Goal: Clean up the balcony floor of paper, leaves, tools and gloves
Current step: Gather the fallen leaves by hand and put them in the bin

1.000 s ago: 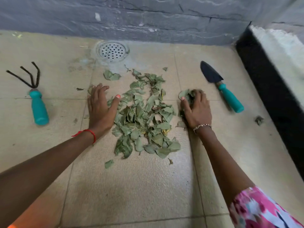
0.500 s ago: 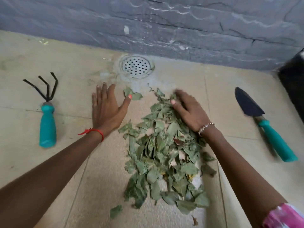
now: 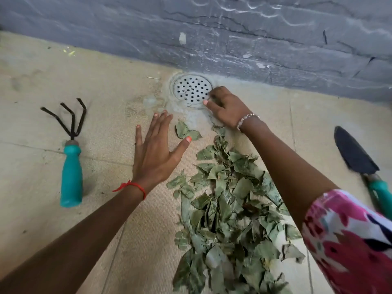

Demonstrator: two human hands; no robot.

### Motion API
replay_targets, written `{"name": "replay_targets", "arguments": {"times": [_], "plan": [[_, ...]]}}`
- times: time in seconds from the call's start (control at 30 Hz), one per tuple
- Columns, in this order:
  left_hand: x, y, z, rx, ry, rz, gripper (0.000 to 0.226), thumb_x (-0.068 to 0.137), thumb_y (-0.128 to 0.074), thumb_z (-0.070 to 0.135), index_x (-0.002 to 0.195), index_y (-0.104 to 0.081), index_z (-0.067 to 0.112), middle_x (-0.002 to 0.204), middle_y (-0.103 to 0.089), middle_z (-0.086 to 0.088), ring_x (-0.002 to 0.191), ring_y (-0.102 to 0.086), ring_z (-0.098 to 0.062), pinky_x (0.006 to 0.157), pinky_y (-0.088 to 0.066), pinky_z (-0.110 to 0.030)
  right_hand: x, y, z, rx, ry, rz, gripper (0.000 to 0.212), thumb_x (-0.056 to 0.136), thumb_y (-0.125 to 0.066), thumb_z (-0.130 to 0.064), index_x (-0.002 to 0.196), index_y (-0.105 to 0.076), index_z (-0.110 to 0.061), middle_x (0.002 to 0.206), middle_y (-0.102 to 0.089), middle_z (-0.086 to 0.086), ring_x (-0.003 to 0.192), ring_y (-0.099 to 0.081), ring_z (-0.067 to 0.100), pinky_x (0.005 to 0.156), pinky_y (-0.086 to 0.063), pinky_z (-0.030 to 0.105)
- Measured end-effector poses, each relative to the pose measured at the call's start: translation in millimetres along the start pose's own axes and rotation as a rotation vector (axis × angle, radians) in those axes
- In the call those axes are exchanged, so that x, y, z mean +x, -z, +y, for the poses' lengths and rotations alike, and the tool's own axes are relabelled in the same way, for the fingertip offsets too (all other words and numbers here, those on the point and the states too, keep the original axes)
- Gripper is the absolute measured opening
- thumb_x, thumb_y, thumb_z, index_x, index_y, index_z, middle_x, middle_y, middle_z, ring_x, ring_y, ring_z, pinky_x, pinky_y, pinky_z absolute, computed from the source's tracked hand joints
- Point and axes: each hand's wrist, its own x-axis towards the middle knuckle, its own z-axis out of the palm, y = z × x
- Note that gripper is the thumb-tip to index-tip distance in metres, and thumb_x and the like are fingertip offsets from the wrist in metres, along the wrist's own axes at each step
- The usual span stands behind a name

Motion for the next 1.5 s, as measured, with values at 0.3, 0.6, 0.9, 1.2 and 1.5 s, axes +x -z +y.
{"name": "replay_targets", "arguments": {"times": [0.3,0.6,0.9,1.2,1.5], "plan": [[0.4,-0.8,-1.2,-0.048,-0.025,-0.02,0.086,0.076,-0.016,0.074,0.147,-0.024,0.026,0.156,-0.019,0.008,0.144,-0.009,-0.004,0.116,0.014,-0.043,-38.4,-9.6,-19.5,0.364,-0.044,0.125,0.036,0.095,-0.044,-0.032,0.125,-0.056,-0.014,0.12,-0.062,0.007,0.094,-0.062,0.02,0.083,-0.046,0.021],[-11.3,9.3,4.2,-0.224,-0.065,-0.116,0.081,0.077,-0.015,0.071,0.146,-0.028,0.03,0.149,-0.037,0.001,0.137,-0.034,-0.008,0.117,0.011,-0.034,-95.8,-34.9,-43.6,0.176,0.122,-0.356,0.042,0.098,-0.033,-0.037,0.125,-0.057,-0.015,0.13,-0.052,0.023,0.133,-0.035,0.036,0.112,-0.024,0.051],[-32.0,8.3,22.0,-0.364,0.0,-0.295,0.074,0.076,-0.022,0.073,0.141,-0.036,0.04,0.155,-0.024,0.009,0.145,-0.009,-0.014,0.118,-0.005,-0.039,-157.0,-15.6,-40.0,0.101,0.042,-0.29,0.042,0.1,-0.032,-0.035,0.139,-0.04,-0.021,0.152,-0.026,-0.002,0.14,-0.023,0.01,0.114,-0.006,0.026],[-78.7,6.4,60.6,-0.389,-0.119,-0.47,0.064,0.088,-0.019,0.066,0.146,-0.024,0.038,0.158,-0.005,0.009,0.146,0.003,-0.015,0.117,0.005,-0.044,-201.6,1.6,-16.8,0.013,-0.208,0.013,0.061,0.092,-0.035,-0.052,0.142,-0.033,-0.019,0.155,-0.017,0.004,0.142,-0.019,0.02,0.116,-0.015,0.041],[-92.7,8.7,57.2,-0.323,-0.111,-0.448,0.067,0.086,-0.026,0.062,0.147,-0.023,0.034,0.158,-0.01,0.008,0.144,-0.004,-0.012,0.116,0.002,-0.035,-230.4,-10.0,-37.6,0.343,-0.121,-0.02,0.043,0.094,-0.041,-0.042,0.133,-0.047,-0.026,0.149,-0.034,-0.003,0.134,-0.035,0.015,0.105,-0.025,0.027]]}}
